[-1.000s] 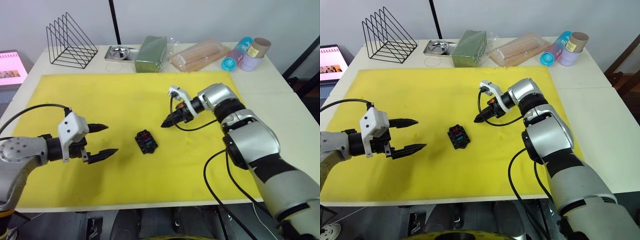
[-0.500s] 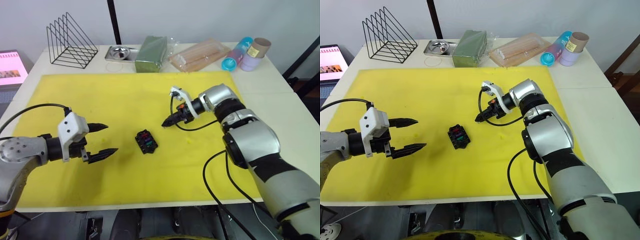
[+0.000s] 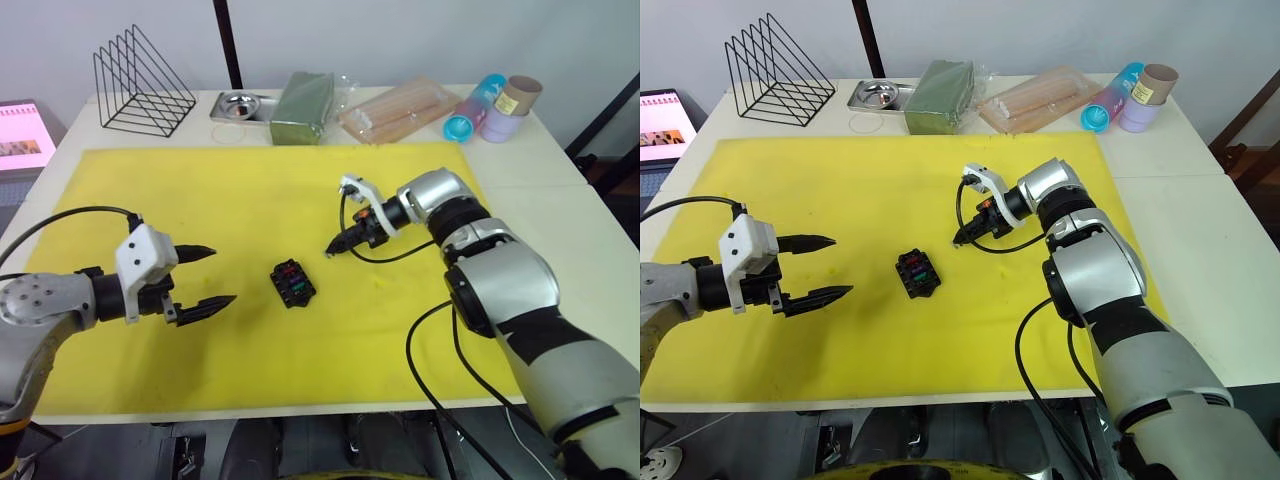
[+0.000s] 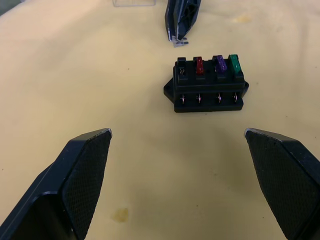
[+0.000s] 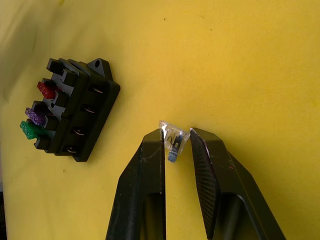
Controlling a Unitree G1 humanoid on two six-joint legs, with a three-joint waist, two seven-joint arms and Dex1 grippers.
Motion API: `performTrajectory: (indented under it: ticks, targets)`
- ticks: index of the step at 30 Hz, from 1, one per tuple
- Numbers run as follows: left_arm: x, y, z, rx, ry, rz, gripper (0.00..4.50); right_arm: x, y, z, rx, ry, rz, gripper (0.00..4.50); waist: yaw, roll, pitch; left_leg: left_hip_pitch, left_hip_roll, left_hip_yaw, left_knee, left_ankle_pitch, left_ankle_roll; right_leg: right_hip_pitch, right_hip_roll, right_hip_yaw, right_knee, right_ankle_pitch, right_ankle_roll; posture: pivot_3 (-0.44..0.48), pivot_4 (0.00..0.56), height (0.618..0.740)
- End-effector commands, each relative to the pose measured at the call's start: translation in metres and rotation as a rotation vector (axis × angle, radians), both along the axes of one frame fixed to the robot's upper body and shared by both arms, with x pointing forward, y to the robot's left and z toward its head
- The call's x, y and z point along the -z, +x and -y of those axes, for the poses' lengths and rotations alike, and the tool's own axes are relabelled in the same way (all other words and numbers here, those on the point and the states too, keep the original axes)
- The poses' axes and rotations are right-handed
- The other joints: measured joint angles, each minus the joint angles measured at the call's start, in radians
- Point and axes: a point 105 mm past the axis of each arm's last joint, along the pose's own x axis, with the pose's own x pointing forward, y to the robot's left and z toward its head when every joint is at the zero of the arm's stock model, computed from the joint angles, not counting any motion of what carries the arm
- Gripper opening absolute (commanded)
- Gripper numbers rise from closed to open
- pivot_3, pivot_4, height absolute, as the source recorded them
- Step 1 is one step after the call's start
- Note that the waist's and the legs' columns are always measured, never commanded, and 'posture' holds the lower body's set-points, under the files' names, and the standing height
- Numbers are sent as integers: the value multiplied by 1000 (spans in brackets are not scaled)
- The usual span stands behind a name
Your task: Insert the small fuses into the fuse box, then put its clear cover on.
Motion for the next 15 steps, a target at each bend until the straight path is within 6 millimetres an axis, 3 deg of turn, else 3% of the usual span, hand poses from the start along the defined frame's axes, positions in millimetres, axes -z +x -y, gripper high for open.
performTrajectory:
  ticks: [1, 2, 11, 15]
  targets:
    - [-9, 1, 2, 8, 0, 46, 4500, -6, 0, -3, -16, 8, 3, 266, 0, 0, 0, 0, 0, 0, 0, 0, 0, 0, 0, 0, 0, 0, 0, 0, 150, 740]
    - [-8, 2, 2, 9, 1, 47, 4500, -6, -1, -3, -17, 8, 1, 22, 0, 0, 0, 0, 0, 0, 0, 0, 0, 0, 0, 0, 0, 0, 0, 0, 150, 740]
    - [-9, 3, 3, 7, 0, 50, 4500, -6, -2, 0, -22, 8, -10, 22, 0, 0, 0, 0, 0, 0, 0, 0, 0, 0, 0, 0, 0, 0, 0, 0, 150, 740]
    - [-8, 2, 3, 3, 0, 51, 4500, -17, -2, 4, 19, 61, -51, 22, 0, 0, 0, 0, 0, 0, 0, 0, 0, 0, 0, 0, 0, 0, 0, 0, 150, 740]
